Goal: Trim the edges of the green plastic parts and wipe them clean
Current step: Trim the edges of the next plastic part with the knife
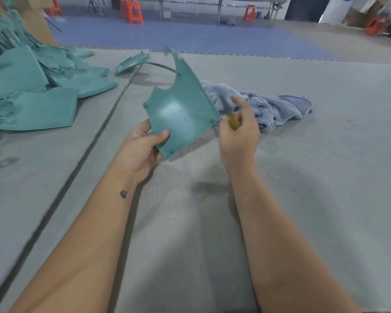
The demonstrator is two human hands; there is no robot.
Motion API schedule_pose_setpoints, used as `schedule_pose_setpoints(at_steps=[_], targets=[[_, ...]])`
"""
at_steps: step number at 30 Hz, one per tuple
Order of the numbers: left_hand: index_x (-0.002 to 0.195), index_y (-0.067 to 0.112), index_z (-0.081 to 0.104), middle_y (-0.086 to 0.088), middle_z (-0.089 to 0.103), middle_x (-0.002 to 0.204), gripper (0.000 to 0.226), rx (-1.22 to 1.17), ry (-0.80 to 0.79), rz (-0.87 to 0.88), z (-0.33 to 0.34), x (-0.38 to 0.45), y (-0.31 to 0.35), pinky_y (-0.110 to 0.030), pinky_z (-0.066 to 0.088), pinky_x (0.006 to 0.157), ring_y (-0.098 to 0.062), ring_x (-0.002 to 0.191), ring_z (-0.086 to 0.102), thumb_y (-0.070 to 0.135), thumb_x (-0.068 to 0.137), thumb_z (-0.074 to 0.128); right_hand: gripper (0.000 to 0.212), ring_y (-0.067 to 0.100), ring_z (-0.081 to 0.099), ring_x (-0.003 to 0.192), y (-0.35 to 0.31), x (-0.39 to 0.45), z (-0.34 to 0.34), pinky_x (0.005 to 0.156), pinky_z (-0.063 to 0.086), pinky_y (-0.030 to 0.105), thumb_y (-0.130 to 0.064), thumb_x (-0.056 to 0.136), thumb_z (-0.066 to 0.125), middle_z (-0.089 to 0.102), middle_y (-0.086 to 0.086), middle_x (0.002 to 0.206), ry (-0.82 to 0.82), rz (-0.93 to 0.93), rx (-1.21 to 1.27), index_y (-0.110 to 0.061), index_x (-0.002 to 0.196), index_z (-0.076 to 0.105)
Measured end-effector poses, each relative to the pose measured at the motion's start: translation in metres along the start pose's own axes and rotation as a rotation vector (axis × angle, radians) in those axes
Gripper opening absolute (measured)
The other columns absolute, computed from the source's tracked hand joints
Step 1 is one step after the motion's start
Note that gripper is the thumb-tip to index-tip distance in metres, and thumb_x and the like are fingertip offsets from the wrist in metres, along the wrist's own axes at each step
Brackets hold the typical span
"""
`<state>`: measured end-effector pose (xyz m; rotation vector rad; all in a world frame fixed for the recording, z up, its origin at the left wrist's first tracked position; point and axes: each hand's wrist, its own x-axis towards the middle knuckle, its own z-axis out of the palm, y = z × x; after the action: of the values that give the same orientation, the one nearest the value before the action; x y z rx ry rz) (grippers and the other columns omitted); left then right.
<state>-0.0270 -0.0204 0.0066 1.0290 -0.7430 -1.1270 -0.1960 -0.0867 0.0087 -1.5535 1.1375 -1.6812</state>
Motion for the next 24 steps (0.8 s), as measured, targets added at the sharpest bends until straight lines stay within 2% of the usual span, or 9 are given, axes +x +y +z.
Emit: schedule_pose_setpoints(at_steps=[3, 6, 8, 10, 13, 16, 18, 22, 24], targets=[[0.11, 0.023, 0.062, 0.005, 0.075, 0.098, 0.035, -0.029, 0.04, 0.037, 0.003, 0.001, 0.001, -0.027, 0.058, 0.063, -0.013, 0.086, 0.072, -0.005, 0.094, 0.049, 0.02, -0.001, 0.043, 0.054, -0.002, 0.006, -0.001, 0.056, 0.037, 0.012, -0.007, 0.088, 0.054, 0.049, -0.022, 0.056, 0.143, 0.213, 0.126, -0.027, 0.086, 0.059], [0.113, 0.027, 0.06, 0.007, 0.074, 0.102, 0.037, -0.05, 0.068, 0.043, 0.002, 0.003, -0.001, -0.037, 0.061, 0.069, -0.018, 0.09, 0.072, -0.003, 0.098, 0.045, 0.023, 0.009, 0.039, 0.053, 0.001, 0.007, -0.001, 0.054, 0.035, 0.025, -0.01, 0.091, 0.056, 0.045, -0.009, 0.056, 0.049, 0.375, 0.175, -0.022, 0.072, 0.06], [0.11, 0.029, 0.06, 0.008, 0.075, 0.098, 0.036, -0.08, 0.091, 0.036, 0.002, 0.004, -0.002, -0.037, 0.06, 0.066, -0.018, 0.088, 0.072, -0.001, 0.099, 0.043, 0.023, 0.011, 0.039, 0.048, 0.004, 0.005, 0.002, 0.047, 0.034, 0.024, -0.01, 0.095, 0.052, 0.046, -0.003, 0.052, -0.064, 0.418, 0.235, -0.019, 0.077, 0.063], [0.11, 0.029, 0.06, 0.008, 0.075, 0.096, 0.034, -0.104, 0.108, 0.029, 0.002, 0.006, -0.003, -0.033, 0.059, 0.063, -0.016, 0.085, 0.073, 0.001, 0.1, 0.042, 0.022, 0.009, 0.04, 0.044, 0.005, 0.003, 0.005, 0.043, 0.035, 0.021, -0.012, 0.098, 0.048, 0.048, -0.005, 0.051, -0.168, 0.402, 0.213, -0.019, 0.085, 0.063], [0.112, 0.027, 0.06, 0.006, 0.075, 0.097, 0.032, -0.113, 0.134, 0.014, 0.002, 0.007, -0.004, -0.03, 0.058, 0.062, -0.014, 0.086, 0.073, 0.002, 0.101, 0.042, 0.012, 0.005, 0.036, 0.05, 0.001, 0.002, 0.013, 0.048, 0.031, 0.018, -0.025, 0.1, 0.049, 0.042, -0.01, 0.06, -0.279, 0.424, 0.168, -0.023, 0.092, 0.059], [0.117, 0.023, 0.059, 0.004, 0.074, 0.101, 0.033, -0.104, 0.147, 0.007, 0.003, 0.008, -0.005, -0.028, 0.058, 0.062, -0.015, 0.087, 0.072, 0.0, 0.1, 0.043, 0.036, 0.005, 0.029, 0.048, -0.005, 0.002, 0.016, 0.042, 0.026, 0.015, -0.05, 0.1, 0.038, 0.035, -0.008, 0.061, -0.36, 0.617, 0.203, -0.022, 0.091, 0.059], [0.119, 0.022, 0.058, 0.003, 0.073, 0.104, 0.034, -0.102, 0.155, 0.004, 0.003, 0.008, -0.004, -0.029, 0.058, 0.062, -0.016, 0.089, 0.072, -0.002, 0.099, 0.044, 0.045, 0.006, 0.026, 0.045, -0.005, 0.002, 0.015, 0.043, 0.025, 0.017, -0.049, 0.103, 0.031, 0.034, -0.006, 0.057, -0.384, 0.639, 0.261, -0.018, 0.088, 0.061], [0.118, 0.022, 0.059, 0.003, 0.073, 0.102, 0.035, -0.158, 0.146, 0.001, 0.004, 0.006, -0.003, -0.027, 0.058, 0.062, -0.016, 0.087, 0.073, -0.003, 0.099, 0.043, 0.024, 0.008, 0.033, 0.056, 0.001, 0.001, 0.012, 0.056, 0.028, 0.023, -0.034, 0.099, 0.043, 0.041, -0.006, 0.069, -0.377, 0.509, 0.107, -0.023, 0.093, 0.063], [0.121, 0.021, 0.058, 0.002, 0.073, 0.103, 0.037, -0.18, 0.146, 0.002, 0.004, 0.005, -0.002, -0.026, 0.057, 0.062, -0.015, 0.086, 0.073, -0.004, 0.098, 0.043, 0.017, 0.006, 0.037, 0.061, 0.002, 0.0, 0.013, 0.059, 0.032, 0.023, -0.033, 0.099, 0.049, 0.045, -0.008, 0.072, -0.354, 0.467, 0.113, -0.022, 0.101, 0.062]])
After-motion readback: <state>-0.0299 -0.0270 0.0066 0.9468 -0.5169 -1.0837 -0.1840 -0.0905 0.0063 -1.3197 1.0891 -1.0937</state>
